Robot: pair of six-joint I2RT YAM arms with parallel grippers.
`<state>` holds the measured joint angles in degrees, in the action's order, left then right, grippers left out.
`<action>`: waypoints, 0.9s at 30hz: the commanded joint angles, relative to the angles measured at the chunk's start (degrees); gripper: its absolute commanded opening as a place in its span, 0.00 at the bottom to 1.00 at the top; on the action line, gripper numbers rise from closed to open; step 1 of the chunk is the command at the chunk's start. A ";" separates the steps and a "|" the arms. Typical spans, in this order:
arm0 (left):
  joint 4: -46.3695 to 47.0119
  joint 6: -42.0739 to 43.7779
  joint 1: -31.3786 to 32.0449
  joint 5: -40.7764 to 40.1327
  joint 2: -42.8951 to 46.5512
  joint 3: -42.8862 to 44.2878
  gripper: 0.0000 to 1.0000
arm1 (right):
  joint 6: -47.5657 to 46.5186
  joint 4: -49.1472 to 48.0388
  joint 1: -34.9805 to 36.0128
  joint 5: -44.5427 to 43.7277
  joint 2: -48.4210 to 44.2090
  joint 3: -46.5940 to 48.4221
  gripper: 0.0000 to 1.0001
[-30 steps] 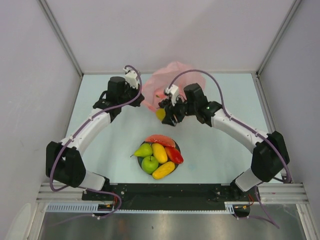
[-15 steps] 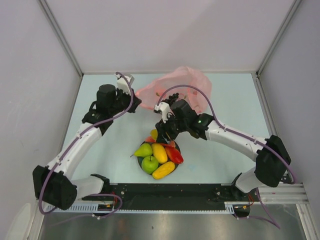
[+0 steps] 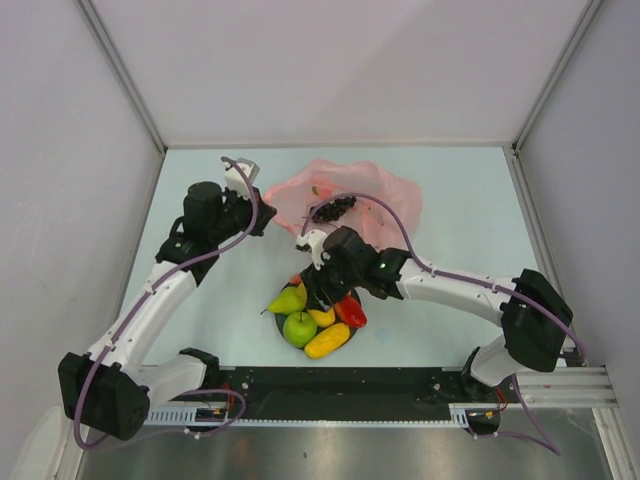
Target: Take the fake fruits out of the plastic bag
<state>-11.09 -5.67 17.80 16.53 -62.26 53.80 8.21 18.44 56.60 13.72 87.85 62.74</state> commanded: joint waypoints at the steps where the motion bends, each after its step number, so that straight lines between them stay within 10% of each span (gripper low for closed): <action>1: 3.18 -1.36 -0.31 2.10 1.61 -1.15 0.02 | 1.73 -2.00 1.93 -2.11 -0.93 -1.30 0.35; 8: 4.24 -1.80 -0.31 2.36 1.70 -2.21 0.02 | 1.81 -1.74 2.90 -3.52 -2.24 -2.54 0.74; 14: 4.41 -2.41 -0.40 3.15 1.09 -1.86 0.03 | 2.08 -2.44 2.73 -3.35 -3.04 -2.45 0.82; 27: 4.24 -3.64 -0.31 4.29 0.65 -2.38 0.02 | -2.75 -1.02 -11.76 -6.84 -2.78 11.96 0.68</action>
<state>-8.25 -7.66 17.80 18.94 -62.26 51.64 7.64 20.58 50.65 12.43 86.41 67.72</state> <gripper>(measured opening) 0.027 0.736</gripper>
